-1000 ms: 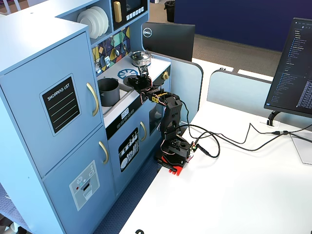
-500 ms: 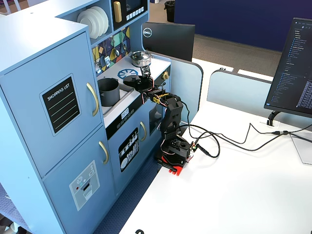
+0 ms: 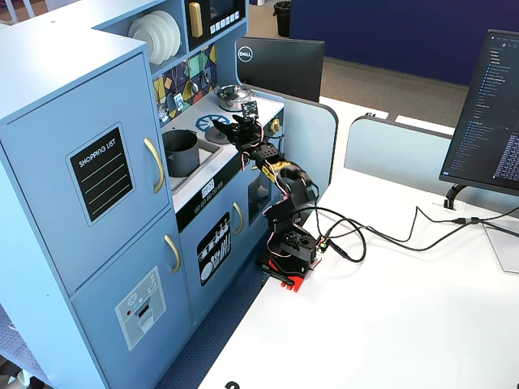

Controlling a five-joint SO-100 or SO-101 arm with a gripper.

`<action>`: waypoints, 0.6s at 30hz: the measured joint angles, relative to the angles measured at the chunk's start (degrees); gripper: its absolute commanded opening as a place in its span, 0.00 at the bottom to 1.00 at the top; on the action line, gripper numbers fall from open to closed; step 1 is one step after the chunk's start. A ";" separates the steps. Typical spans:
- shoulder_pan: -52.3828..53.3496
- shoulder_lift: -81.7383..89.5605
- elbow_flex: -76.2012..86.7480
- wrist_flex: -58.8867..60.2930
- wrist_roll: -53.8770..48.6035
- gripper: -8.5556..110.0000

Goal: Take off the lid from the gray recipient and place it on the counter

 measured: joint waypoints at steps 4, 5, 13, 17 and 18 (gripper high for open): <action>-4.92 15.21 0.00 18.98 3.34 0.07; -6.24 18.28 0.00 24.70 3.34 0.07; -19.60 28.13 5.10 69.61 0.44 0.07; -25.14 32.87 15.82 75.32 1.41 0.07; -26.10 34.63 18.81 75.32 1.76 0.07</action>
